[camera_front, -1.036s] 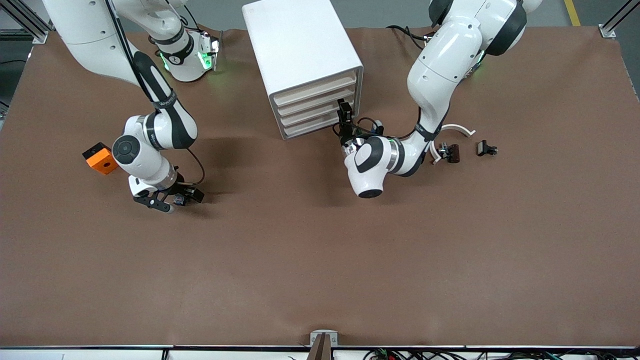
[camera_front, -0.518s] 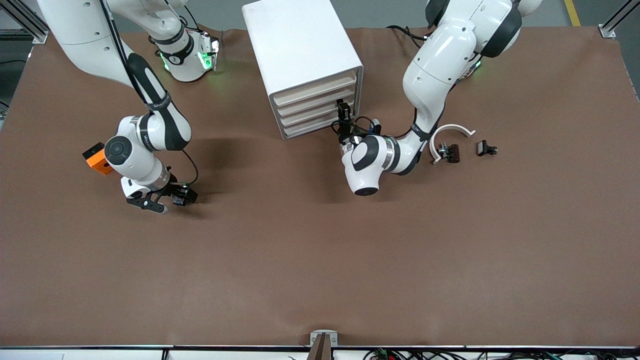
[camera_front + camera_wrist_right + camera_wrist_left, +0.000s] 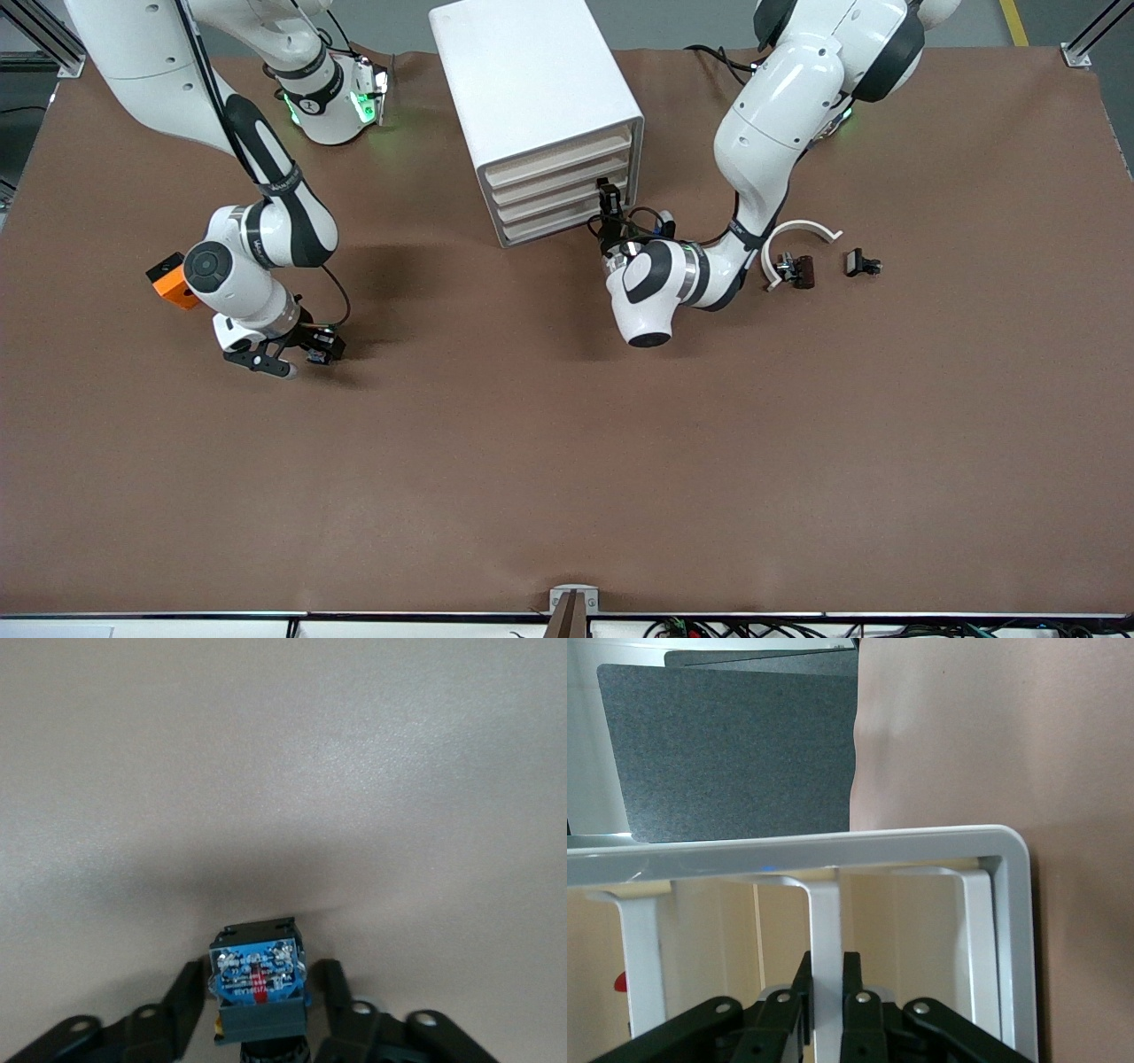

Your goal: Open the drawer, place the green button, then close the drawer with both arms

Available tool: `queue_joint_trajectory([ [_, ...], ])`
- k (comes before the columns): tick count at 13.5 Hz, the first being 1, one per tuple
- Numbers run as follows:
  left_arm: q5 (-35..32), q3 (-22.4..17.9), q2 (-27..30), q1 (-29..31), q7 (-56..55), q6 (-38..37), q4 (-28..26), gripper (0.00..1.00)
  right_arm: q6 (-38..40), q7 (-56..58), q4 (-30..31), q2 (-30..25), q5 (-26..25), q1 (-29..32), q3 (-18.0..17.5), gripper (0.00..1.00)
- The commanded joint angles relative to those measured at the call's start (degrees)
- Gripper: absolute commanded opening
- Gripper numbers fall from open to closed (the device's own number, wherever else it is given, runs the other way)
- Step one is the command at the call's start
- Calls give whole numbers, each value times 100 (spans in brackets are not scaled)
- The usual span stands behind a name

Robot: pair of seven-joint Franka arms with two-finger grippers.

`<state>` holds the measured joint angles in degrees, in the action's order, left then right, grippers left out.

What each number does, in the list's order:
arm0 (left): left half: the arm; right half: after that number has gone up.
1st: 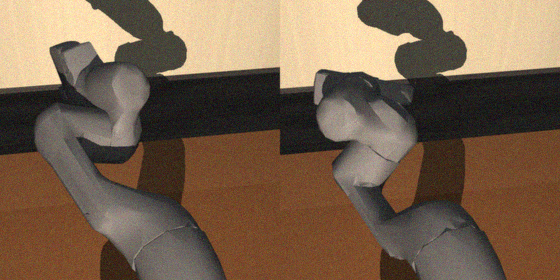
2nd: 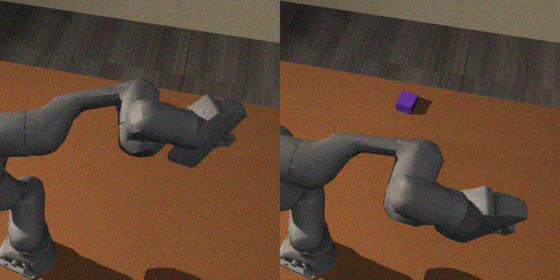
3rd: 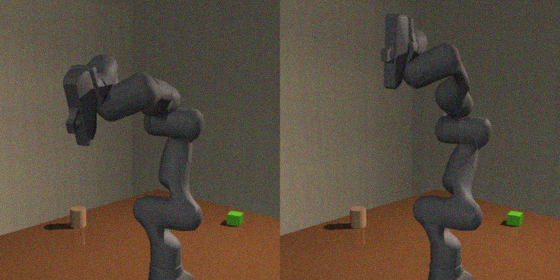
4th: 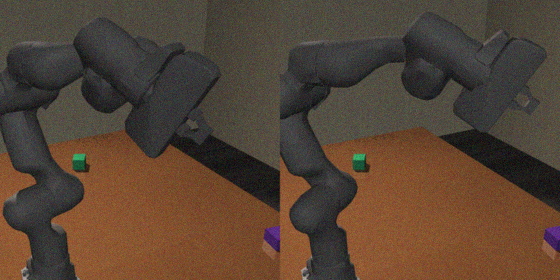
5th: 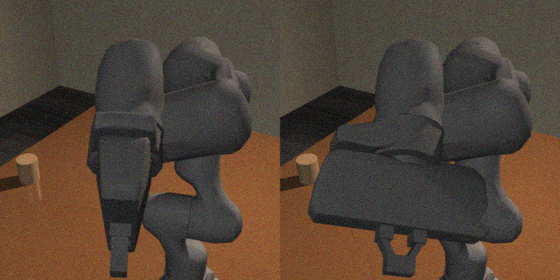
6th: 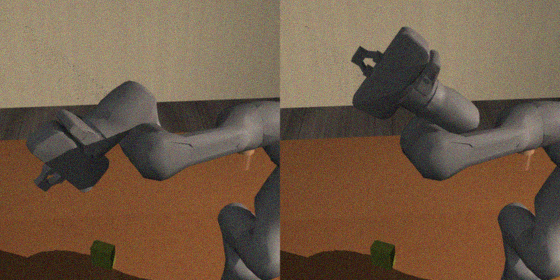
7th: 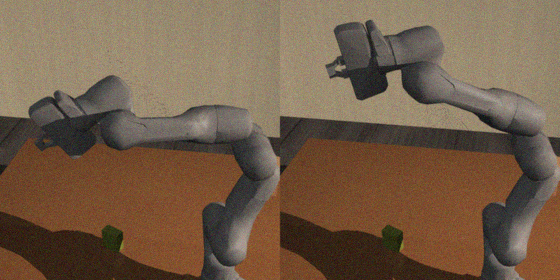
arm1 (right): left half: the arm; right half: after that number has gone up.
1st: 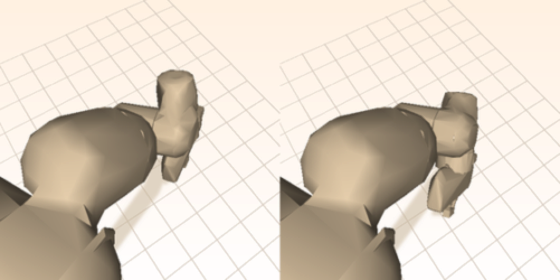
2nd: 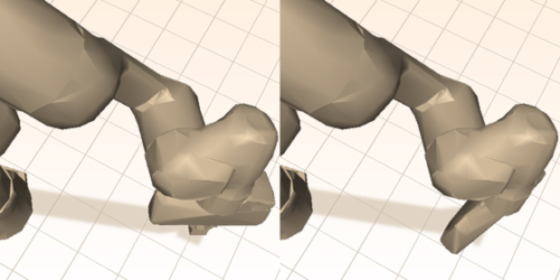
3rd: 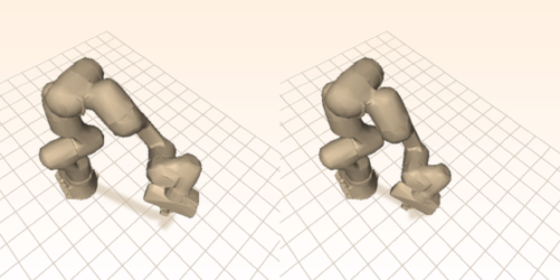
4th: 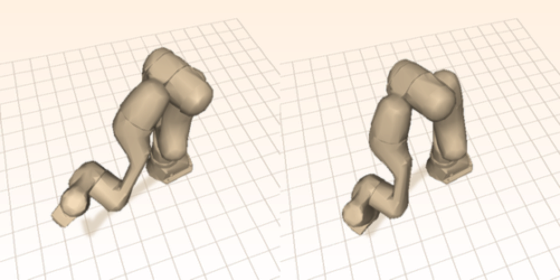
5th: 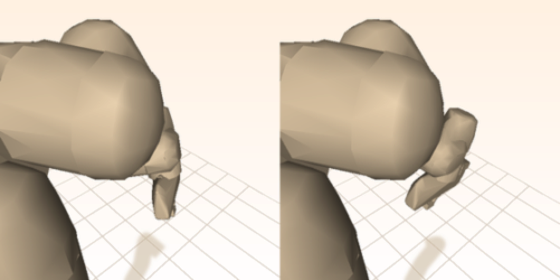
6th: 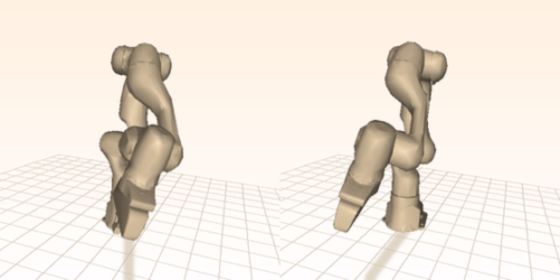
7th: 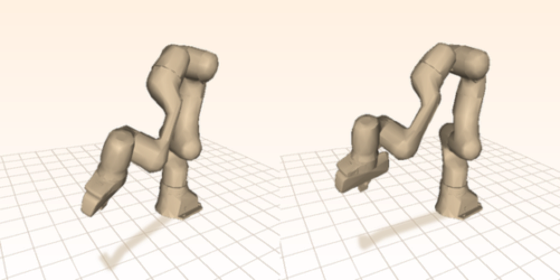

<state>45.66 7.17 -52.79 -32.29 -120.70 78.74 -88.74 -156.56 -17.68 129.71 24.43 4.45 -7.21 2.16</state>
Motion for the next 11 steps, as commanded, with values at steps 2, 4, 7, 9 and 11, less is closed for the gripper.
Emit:
queue_joint_trajectory([
  [2, -22, -58, -12, 3, 29, -87, 84, 10, 55, -51, 72, -104, -5, 35, -32, 0],
  [4, -22, -128, -12, 30, 29, -78, 93, 10, 283, -164, 28, -192, 4, 61, -32, 0],
  [7, -22, -251, -12, 47, 64, -78, 128, 11, 792, -472, -42, -569, 13, 44, -23, 0],
  [9, -22, -348, -12, 47, 72, -69, 137, 11, 1318, -717, -252, -754, 4, 9, -23, 0],
  [11, -13, -480, -64, 56, 73, -60, 268, 11, 2082, -1182, -620, -886, -5, -53, -40, 0],
])
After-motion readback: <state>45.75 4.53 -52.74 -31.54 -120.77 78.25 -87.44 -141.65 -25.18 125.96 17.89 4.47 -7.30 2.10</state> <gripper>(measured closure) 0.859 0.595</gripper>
